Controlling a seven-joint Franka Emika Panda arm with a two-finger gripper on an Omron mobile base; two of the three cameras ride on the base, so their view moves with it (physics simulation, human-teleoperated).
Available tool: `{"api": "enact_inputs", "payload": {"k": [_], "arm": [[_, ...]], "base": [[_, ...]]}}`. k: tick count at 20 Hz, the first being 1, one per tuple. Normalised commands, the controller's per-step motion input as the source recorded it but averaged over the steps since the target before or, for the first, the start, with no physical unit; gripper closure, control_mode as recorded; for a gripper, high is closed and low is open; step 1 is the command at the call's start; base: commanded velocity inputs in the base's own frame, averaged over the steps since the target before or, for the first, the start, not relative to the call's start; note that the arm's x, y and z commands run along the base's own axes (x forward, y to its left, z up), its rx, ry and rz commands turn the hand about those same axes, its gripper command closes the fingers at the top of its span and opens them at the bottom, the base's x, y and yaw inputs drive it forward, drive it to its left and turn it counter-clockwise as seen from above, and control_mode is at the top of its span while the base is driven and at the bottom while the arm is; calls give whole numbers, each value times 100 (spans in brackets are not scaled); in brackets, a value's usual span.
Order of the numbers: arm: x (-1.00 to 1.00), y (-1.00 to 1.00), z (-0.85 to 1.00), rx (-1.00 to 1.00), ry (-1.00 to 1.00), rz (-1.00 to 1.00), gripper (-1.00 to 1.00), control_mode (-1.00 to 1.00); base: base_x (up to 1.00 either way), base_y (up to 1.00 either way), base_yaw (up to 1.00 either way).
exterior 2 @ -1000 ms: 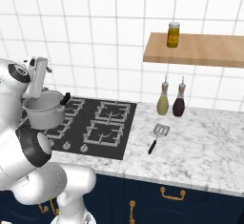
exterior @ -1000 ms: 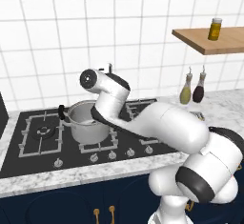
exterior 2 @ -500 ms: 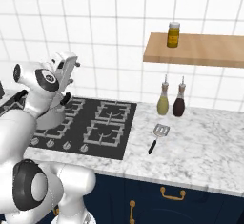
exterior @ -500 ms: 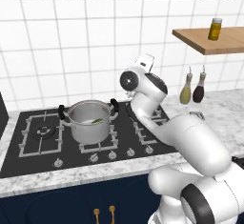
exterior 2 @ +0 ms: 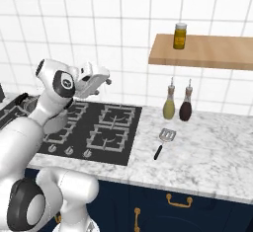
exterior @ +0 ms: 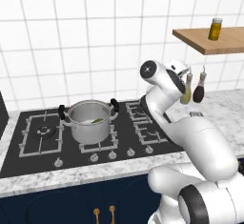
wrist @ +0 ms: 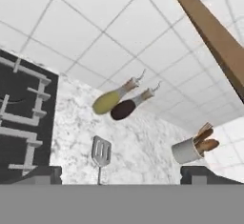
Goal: Put the avocado and sweet potato in the pot. Retrieve the spatula and lightly stir the vegetables in the pot.
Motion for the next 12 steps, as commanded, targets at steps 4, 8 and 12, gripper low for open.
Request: {"api": "enact_inputs", "payload": {"k": [4, 8, 12], "arm": [[-13, -100, -95, 36, 7, -49, -100, -100], [0, -100, -77, 49, 19, -35, -100, -100], [10, -100, -61, 19, 14, -9, -100, -100]], "base": [[0, 0, 0], [0, 0, 0], [0, 0, 0]]}}
